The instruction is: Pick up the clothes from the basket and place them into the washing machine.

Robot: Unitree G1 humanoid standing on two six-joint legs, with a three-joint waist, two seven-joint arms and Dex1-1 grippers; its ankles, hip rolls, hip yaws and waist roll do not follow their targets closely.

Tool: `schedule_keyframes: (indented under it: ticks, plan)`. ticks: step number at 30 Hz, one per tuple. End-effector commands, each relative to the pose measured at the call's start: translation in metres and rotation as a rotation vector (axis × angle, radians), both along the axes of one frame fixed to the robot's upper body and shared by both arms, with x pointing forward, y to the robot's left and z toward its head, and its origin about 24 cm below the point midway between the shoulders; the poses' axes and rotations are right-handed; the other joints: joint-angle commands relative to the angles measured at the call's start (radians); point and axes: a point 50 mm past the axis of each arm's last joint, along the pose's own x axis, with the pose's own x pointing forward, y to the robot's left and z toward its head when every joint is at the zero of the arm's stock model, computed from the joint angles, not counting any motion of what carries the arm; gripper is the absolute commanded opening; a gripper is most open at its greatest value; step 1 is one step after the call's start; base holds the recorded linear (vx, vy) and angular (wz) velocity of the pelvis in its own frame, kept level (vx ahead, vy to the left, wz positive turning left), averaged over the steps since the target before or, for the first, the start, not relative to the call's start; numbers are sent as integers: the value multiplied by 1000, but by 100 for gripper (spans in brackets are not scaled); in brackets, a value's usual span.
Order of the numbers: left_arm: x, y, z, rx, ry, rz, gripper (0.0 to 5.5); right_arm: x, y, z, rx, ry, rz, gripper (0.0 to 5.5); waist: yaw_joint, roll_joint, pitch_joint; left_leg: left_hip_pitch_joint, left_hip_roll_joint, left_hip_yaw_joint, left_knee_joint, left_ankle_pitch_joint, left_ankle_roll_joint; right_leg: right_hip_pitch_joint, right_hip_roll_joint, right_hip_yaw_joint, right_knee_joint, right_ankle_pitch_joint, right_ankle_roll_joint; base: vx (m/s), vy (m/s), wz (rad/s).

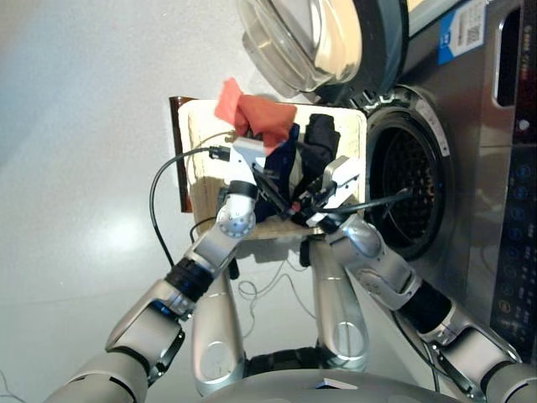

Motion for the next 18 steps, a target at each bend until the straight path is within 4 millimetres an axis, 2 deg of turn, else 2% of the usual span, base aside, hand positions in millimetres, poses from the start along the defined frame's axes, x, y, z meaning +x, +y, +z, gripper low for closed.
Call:
schedule_keyframes:
  ticks: [1,7,13,18]
  plan:
    - [-34,-10,36,44,-276,-110,0,5,-28,48,107,-154,-60,550,27,30,-9,42,-29,18,-13,-28,-13,10,-31,12,-11,-14,51,0,0,0]
    - [-54,-24,52,141,-404,-203,0,3,-11,57,135,-120,72,550,34,36,-9,39,-28,18,-5,-33,-15,13,-36,17,-16,-12,50,0,0,0]
    - [-66,-34,61,211,-489,-265,0,4,-1,67,155,-98,151,550,40,41,-9,48,-29,18,-4,-33,-18,28,-42,15,-22,-10,51,0,0,0]
    - [-75,-36,72,162,-547,-306,0,6,-2,74,103,-155,120,550,41,44,-9,46,-30,15,-2,-28,-20,32,-45,13,-24,-6,52,0,0,0]
